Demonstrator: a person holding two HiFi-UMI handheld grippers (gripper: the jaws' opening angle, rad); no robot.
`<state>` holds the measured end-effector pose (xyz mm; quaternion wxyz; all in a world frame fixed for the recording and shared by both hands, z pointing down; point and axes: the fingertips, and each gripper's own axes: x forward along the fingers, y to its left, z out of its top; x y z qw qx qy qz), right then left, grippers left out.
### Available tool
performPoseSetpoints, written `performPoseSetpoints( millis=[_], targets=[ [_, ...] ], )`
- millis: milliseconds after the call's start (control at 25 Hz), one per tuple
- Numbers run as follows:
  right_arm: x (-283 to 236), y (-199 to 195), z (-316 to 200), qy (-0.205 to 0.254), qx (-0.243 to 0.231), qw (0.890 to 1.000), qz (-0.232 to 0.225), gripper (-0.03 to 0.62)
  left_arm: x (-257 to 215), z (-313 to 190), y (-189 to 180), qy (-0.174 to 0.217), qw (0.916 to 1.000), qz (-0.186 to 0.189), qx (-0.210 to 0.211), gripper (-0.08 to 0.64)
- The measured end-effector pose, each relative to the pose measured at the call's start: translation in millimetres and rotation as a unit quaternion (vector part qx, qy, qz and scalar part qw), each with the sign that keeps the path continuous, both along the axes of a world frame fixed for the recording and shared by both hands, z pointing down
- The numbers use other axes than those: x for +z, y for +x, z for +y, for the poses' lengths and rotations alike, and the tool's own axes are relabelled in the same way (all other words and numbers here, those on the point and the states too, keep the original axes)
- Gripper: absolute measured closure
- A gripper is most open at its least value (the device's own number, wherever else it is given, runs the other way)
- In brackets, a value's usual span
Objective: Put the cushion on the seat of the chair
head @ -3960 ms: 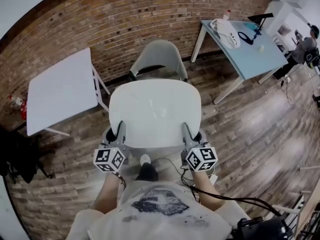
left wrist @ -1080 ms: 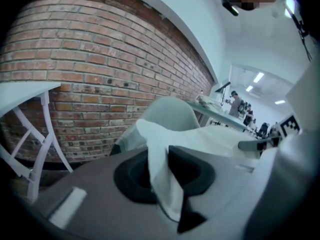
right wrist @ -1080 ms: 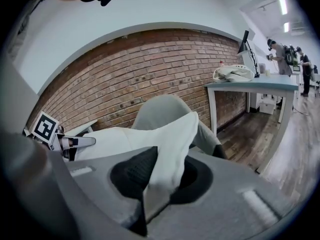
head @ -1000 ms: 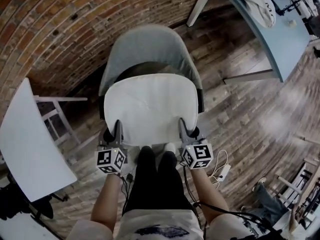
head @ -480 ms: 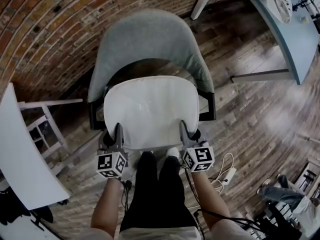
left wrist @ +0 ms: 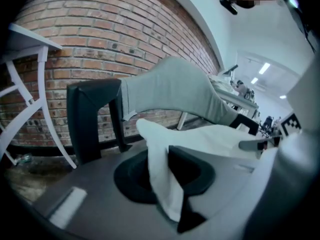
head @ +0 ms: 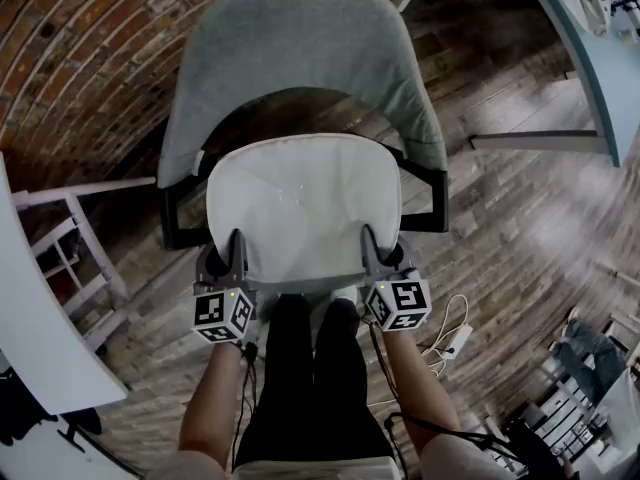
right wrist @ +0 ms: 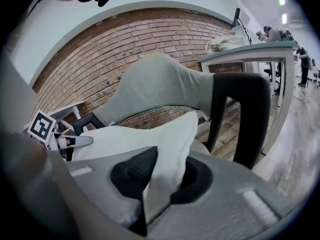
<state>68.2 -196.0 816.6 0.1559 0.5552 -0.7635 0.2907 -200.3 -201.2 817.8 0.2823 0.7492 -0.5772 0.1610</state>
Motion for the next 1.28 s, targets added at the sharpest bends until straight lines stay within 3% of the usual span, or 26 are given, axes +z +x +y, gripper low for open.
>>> performPoseSetpoints(
  millis=[760,1280],
  targets=[
    [60.7,14.7,10.2,-0.052,0.027,0.998,-0.008,0.514,65.9,13.4,-12.5,-0.060,0.9978,-0.018,-0.020,0.491],
    [89.8,20.4,10.0,-0.069,0.037,0.997,-0.001,0.506,94.5,15.3,-15.6,-0.080,0.9957,-0.038,-0.027,0.486]
  ],
)
